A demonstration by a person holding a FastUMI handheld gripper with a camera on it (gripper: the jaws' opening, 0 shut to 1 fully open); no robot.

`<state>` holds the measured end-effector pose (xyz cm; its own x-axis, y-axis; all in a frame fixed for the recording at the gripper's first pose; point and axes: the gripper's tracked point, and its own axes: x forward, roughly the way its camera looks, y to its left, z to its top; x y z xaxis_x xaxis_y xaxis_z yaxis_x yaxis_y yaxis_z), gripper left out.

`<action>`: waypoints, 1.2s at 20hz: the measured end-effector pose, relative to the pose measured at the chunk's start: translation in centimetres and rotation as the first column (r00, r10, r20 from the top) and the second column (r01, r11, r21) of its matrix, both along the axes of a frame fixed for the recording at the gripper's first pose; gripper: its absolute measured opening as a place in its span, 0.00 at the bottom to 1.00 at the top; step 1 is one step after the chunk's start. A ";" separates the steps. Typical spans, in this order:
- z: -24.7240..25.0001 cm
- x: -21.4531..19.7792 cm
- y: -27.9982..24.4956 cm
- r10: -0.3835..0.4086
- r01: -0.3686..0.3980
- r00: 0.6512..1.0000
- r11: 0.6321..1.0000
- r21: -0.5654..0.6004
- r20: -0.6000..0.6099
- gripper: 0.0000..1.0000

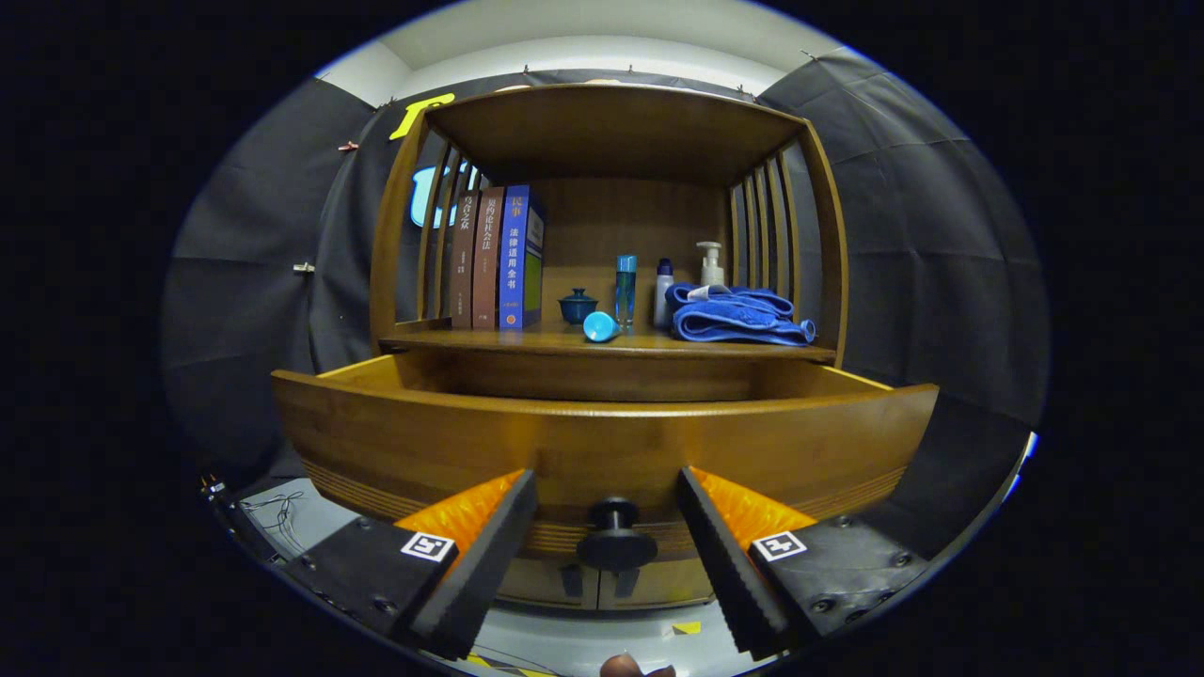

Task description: Pull open the drawer, take out the items inside it, and place them on the countertop above the cabinet.

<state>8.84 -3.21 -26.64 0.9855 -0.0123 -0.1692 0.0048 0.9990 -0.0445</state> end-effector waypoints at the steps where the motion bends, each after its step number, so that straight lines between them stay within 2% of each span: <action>1: 0.1 0.9 -0.1 -0.001 0.001 1.000 1.000 -0.001 0.002 1.00; 13: -1.3 9.5 0.0 -0.003 0.002 0.999 1.000 -0.026 -0.033 1.00; 15: -2.4 10.1 -0.3 -0.010 0.011 0.997 1.000 0.003 -0.076 1.00; 18: -2.8 12.1 -0.1 -0.009 0.013 0.997 0.998 0.054 -0.070 1.00; 24: -2.9 12.9 -0.2 -0.015 0.015 0.999 1.000 -0.012 -0.049 1.00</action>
